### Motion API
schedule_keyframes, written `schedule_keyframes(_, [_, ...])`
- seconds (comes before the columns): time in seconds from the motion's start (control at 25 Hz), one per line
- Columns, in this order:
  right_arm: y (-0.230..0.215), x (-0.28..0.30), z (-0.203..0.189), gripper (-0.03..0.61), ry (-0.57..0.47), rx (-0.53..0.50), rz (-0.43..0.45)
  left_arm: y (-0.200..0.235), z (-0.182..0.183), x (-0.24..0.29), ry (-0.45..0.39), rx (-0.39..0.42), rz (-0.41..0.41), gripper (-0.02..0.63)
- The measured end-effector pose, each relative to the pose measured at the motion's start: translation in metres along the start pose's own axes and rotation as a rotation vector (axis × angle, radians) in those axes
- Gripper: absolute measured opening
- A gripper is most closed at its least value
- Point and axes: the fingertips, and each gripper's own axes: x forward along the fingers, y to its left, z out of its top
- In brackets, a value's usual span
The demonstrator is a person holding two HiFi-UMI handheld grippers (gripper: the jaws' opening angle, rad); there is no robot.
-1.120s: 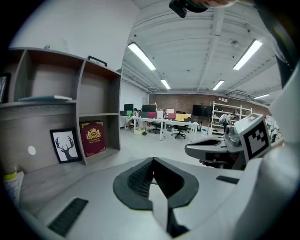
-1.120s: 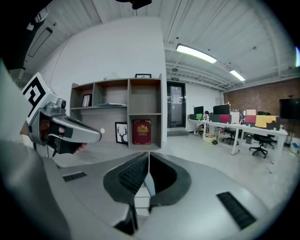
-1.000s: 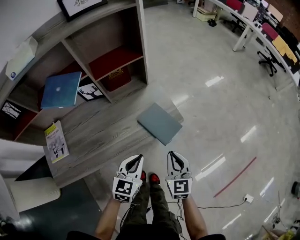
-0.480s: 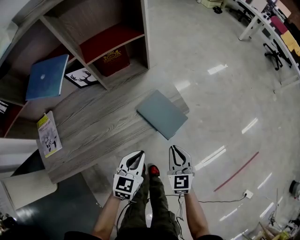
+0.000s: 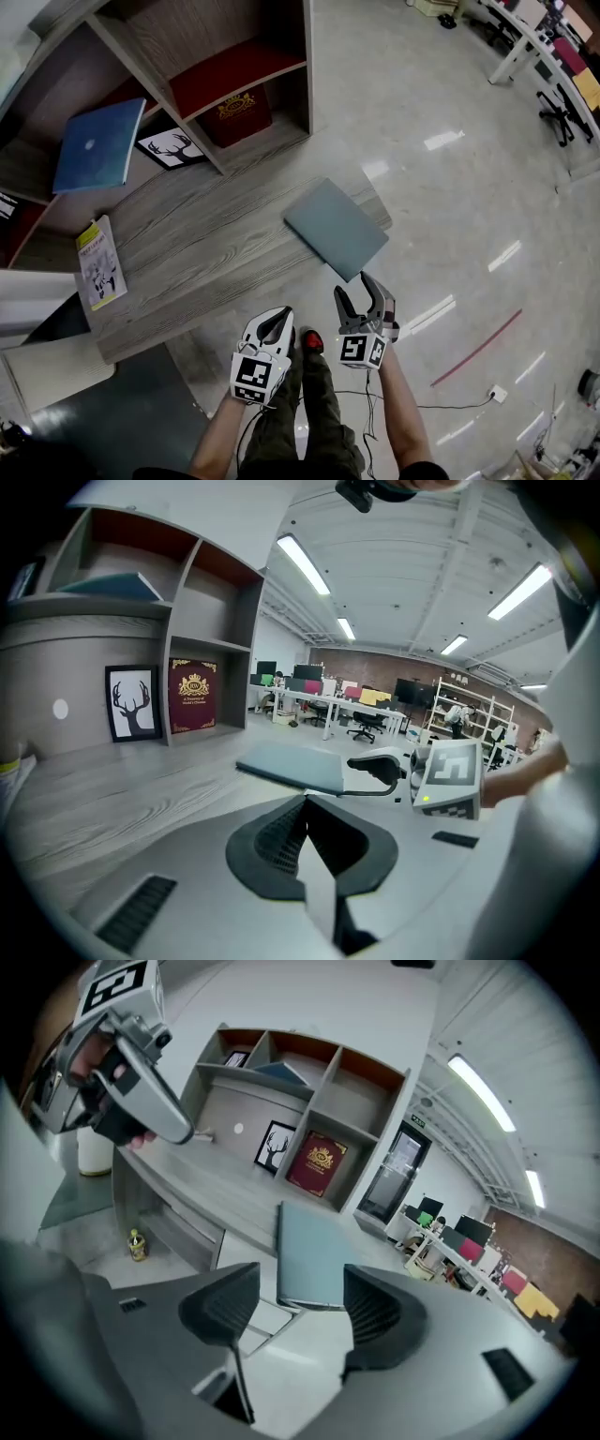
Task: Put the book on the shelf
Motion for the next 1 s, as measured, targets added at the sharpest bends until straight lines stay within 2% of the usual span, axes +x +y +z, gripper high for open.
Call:
schedule_keyframes(0.2, [0.01,0.024,-0.01,0.291,0.036,-0.097,0.001,0.008,-0.017,-0.001,0.022,-0.034,0.014,0.006])
schedule_keyframes(0.64, [0.0,0.049,-0.014,0.293,0.08,-0.155,-0.069,0.027,-0.036,-0.001,0.045,-0.062,0.039,0.006])
schedule_keyframes(0.88, [-0.005,0.045,-0.008,0.229,0.083,-0.156,-0.05,0.023,-0.031,0.0,0.048,-0.051,0.027,0.006])
schedule_keyframes(1.0, [-0.01,0.04,0.001,0.176,0.084,-0.136,-0.046,0.026,-0.024,-0.001,0.049,-0.048,0.031,0.006])
